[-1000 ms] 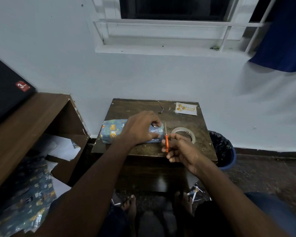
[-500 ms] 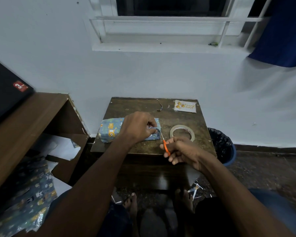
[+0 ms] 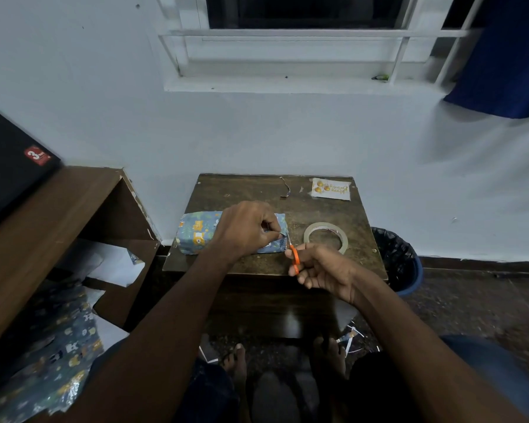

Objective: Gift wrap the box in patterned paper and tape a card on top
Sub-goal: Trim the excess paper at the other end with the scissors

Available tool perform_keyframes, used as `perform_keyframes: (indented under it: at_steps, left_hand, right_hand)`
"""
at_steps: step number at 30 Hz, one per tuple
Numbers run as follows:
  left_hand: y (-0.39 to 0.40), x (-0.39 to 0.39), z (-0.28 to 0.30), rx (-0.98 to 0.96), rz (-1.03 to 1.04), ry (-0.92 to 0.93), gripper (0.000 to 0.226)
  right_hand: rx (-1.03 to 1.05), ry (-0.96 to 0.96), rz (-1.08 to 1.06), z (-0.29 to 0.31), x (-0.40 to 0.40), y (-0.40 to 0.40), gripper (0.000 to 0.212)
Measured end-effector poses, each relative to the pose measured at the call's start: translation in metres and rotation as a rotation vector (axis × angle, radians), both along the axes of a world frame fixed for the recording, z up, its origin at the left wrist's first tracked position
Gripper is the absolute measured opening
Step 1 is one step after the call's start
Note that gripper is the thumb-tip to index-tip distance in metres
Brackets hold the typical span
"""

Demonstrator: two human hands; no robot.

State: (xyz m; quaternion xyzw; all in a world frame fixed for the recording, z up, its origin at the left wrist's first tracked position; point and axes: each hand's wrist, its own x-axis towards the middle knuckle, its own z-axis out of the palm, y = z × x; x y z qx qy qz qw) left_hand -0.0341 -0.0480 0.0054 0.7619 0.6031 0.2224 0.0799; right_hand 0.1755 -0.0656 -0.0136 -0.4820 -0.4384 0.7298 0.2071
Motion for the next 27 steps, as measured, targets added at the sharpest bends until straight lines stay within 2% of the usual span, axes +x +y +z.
perform_keyframes:
  at_steps: [16, 19, 21, 24, 27]
  left_hand:
    - [-0.001, 0.002, 0.002, -0.02, -0.03, -0.001, 0.008]
    - [0.0, 0.001, -0.001, -0.02, -0.041, -0.029, 0.01]
    - [0.001, 0.0, -0.001, -0.019, -0.052, -0.041, 0.011]
    - [0.002, 0.0, -0.001, -0.022, -0.062, -0.042, 0.011]
    - [0.003, -0.001, -0.002, -0.026, -0.071, -0.041, 0.011]
  right_hand:
    - [0.093, 0.013, -0.036, -0.006, -0.009, 0.003, 0.014]
    - [0.111, 0.015, -0.065, -0.007, -0.011, 0.001, 0.011]
    - [0.13, 0.008, -0.1, -0.009, -0.012, 0.0, 0.002]
    - [0.16, 0.001, -0.125, -0.013, -0.013, -0.002, 0.012]
    - [0.168, 0.0, -0.133, -0.015, -0.016, -0.003, 0.012]
